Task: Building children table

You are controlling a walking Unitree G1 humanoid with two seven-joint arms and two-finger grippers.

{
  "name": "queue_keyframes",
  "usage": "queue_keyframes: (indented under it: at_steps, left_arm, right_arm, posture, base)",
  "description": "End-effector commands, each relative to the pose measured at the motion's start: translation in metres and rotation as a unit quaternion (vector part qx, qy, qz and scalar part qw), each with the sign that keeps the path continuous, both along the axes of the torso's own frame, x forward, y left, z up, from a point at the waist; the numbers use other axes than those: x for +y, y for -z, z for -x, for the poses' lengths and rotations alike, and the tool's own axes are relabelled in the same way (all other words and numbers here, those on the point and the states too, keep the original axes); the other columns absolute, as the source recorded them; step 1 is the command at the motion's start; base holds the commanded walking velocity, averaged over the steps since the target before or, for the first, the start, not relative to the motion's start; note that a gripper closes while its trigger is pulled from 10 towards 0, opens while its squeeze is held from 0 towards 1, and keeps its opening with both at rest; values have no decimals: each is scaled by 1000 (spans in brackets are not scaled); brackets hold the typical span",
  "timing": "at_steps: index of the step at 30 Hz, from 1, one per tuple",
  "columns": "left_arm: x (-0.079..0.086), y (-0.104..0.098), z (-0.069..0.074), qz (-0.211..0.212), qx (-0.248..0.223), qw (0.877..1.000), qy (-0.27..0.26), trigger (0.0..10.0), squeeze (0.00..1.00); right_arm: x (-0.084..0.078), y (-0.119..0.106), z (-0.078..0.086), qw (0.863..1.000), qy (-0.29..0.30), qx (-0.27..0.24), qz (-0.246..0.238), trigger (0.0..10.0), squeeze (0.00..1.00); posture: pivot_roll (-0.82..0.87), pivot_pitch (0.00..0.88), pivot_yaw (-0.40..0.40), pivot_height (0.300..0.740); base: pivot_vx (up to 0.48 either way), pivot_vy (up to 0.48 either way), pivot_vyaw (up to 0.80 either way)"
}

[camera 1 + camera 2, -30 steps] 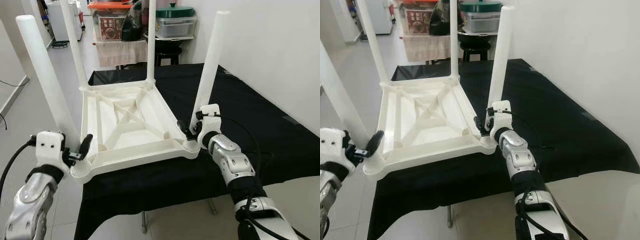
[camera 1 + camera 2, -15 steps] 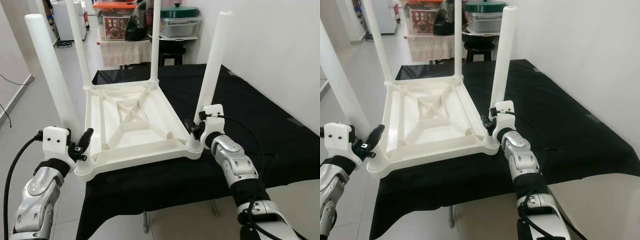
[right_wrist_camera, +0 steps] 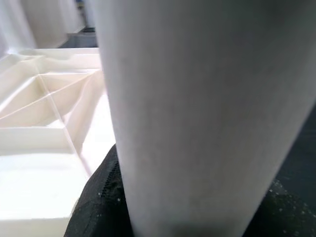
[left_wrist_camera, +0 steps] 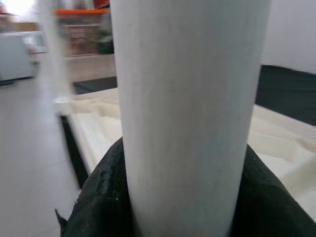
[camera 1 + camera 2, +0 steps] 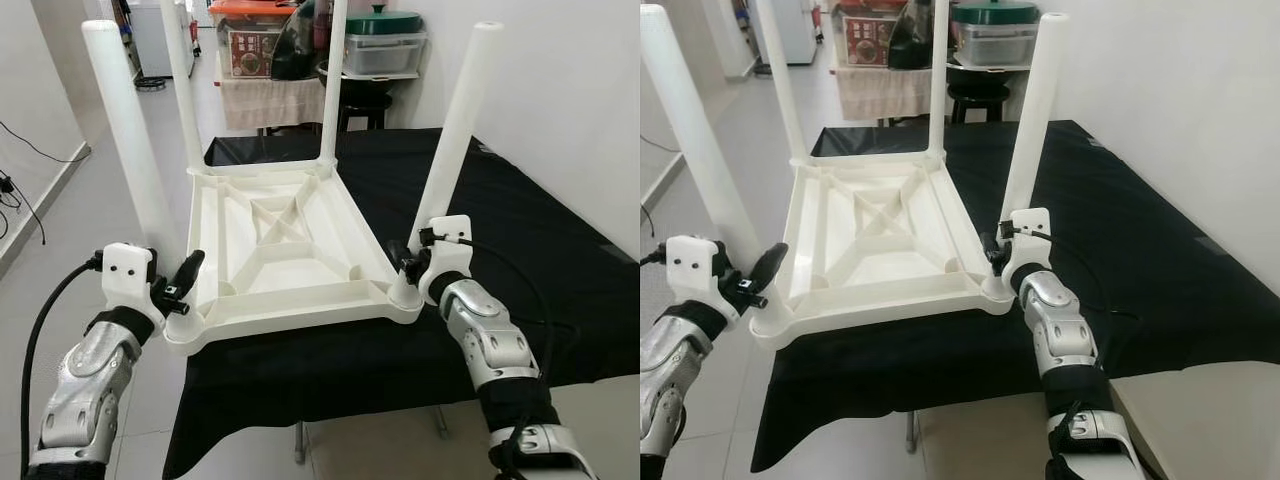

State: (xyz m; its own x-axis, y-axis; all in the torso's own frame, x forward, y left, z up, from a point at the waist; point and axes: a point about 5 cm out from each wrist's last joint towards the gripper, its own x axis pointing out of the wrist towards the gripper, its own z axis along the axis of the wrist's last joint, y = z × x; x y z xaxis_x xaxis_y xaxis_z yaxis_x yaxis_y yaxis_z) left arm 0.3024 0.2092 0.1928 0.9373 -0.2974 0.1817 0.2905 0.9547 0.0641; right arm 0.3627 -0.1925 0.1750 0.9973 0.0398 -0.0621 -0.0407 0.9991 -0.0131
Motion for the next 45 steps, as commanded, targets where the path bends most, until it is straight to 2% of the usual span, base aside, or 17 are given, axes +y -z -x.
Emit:
queue_keyframes:
  at_steps: [1, 6, 8, 14, 20, 21, 22, 23, 26, 27, 29, 30, 31, 41, 42, 44, 45]
  left_arm:
    - [-13, -34, -1, -7, -67, 997, 45, 0, 0]
    - [-21, -65, -8, -15, -107, 991, 84, 0, 0]
    - [-22, -67, -9, -16, -110, 990, 87, 0, 0]
    - [-25, -66, -12, -21, -105, 990, 96, 0, 0]
    - [-31, -50, -11, -19, -79, 992, 100, 0, 0]
    - [-32, -42, -11, -21, -65, 993, 94, 7647, 0]
    - [-32, -39, -11, -23, -60, 994, 93, 7647, 0]
    - [-32, -36, -11, -25, -55, 994, 91, 10000, 0]
    - [-29, -24, -12, -26, -38, 996, 78, 10000, 0]
    - [-28, -19, -12, -27, -31, 997, 73, 10000, 682]
    - [-28, -19, -12, -27, -31, 997, 73, 10000, 682]
    - [-26, -14, -12, -27, -22, 997, 65, 10000, 1000]
    - [-22, -9, -12, -29, -16, 998, 54, 10000, 1000]
    - [5, -10, -22, -54, -21, 996, -73, 10000, 1000]
    - [5, -9, -22, -54, -21, 996, -75, 10000, 498]
    - [4, -9, -21, -54, -21, 995, -76, 10000, 498]
    - [2, -8, -20, -52, -21, 996, -74, 10000, 0]
  right_arm:
    - [-10, -5, 2, 1000, 23, -10, 7, 0, 0]
    - [-11, -12, 4, 999, 47, -22, 5, 0, 0]
    - [-12, -12, 4, 998, 54, -23, 4, 0, 0]
    - [-18, -10, 6, 997, 70, -17, 4, 0, 0]
    - [-11, -6, 6, 999, 54, -6, 3, 0, 0]
    - [-9, -3, 5, 999, 48, 2, 8, 6471, 0]
    - [-8, -3, 5, 999, 48, 3, 10, 6471, 0]
    - [-8, -3, 5, 999, 49, 3, 11, 9412, 0]
    - [-8, -4, 4, 998, 61, 4, 22, 10000, 0]
    - [-9, -4, 3, 997, 66, 5, 26, 10000, 0]
    - [-9, -4, 3, 997, 66, 5, 26, 10000, 0]
    - [-8, -4, 3, 997, 68, 5, 30, 10000, 133]
    - [-6, -4, 2, 997, 66, 5, 32, 10000, 1000]
    - [12, 0, 5, 1000, 18, 16, 17, 10000, 1000]
    - [16, 1, 5, 1000, -1, 18, 20, 10000, 639]
    - [19, 1, 6, 999, -15, 19, 22, 10000, 639]
    - [21, 1, 6, 999, -28, 20, 21, 10000, 0]
  posture:
    - [26, 0, -36, 740]
    - [28, 0, -32, 740]
    - [28, 0, -30, 740]
    - [26, 0, -26, 740]
    - [30, 0, -24, 740]
    - [30, 0, -24, 740]
    - [30, 0, -24, 740]
    - [30, 0, -24, 740]
    - [36, 0, -26, 740]
    - [36, 0, -26, 740]
    - [36, 0, -26, 740]
    - [36, 0, -27, 740]
    - [36, 0, -27, 740]
    - [28, 0, -29, 740]
    - [28, 0, -29, 740]
    - [28, 0, -29, 740]
    - [27, 0, -27, 740]
  base:
    - [0, 0, 0]
    - [0, 0, 0]
    - [0, 0, 0]
    - [0, 0, 0]
    - [0, 0, 0]
    - [0, 0, 0]
    - [0, 0, 0]
    - [0, 0, 0]
    - [0, 0, 0]
    - [0, 0, 0]
    - [0, 0, 0]
    - [0, 0, 0]
    - [0, 0, 0]
    - [0, 0, 0]
    - [0, 0, 0]
    - [0, 0, 0]
    - [0, 0, 0]
